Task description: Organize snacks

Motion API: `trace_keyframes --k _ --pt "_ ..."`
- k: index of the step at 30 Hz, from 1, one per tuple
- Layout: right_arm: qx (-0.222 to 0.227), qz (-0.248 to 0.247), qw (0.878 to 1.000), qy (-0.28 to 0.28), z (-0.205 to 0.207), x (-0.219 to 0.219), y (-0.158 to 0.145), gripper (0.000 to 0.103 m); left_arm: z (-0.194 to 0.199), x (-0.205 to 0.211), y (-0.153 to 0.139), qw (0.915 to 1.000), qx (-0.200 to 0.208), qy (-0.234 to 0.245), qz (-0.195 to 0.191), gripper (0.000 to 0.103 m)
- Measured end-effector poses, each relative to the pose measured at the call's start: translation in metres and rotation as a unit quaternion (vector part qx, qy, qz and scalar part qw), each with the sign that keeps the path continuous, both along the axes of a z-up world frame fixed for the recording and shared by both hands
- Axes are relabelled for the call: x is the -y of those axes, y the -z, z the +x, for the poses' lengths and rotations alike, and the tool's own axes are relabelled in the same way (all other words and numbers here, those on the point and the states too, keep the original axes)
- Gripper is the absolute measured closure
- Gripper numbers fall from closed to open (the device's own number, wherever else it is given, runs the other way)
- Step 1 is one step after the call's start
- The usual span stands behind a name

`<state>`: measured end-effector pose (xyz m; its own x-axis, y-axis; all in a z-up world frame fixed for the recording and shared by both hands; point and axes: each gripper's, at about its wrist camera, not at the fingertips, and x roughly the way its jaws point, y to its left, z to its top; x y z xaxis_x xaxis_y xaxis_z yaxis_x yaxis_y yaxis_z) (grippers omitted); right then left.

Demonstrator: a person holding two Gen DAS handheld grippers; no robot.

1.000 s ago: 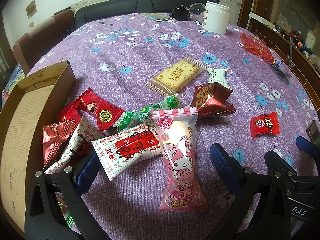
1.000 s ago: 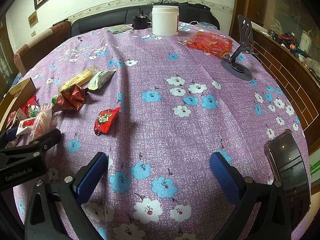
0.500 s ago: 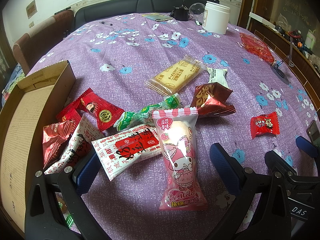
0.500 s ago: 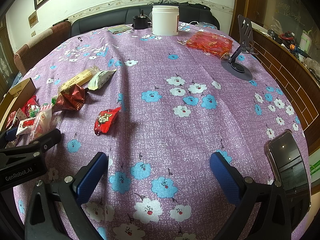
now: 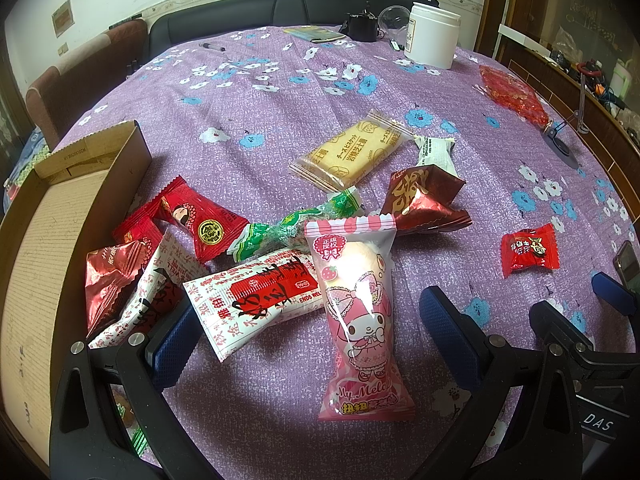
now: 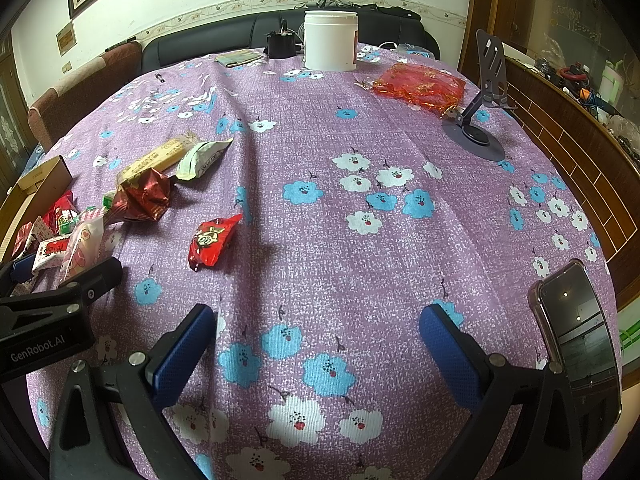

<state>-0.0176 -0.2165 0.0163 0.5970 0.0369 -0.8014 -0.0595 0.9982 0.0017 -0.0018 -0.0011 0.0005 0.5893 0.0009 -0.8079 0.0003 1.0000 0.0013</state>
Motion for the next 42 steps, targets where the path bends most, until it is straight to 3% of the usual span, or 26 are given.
trace_keyframes --k 33,42 --pt "-0.001 -0.001 1.000 0.002 0.002 0.000 0.001 0.000 -0.001 0.000 -0.001 1.0000 -0.001 0.001 0.000 0.000" --pt "-0.033 -0.001 0.999 0.014 0.004 -0.004 -0.002 0.000 -0.006 0.001 -0.002 0.9966 -0.049 0.065 -0.014 0.001"
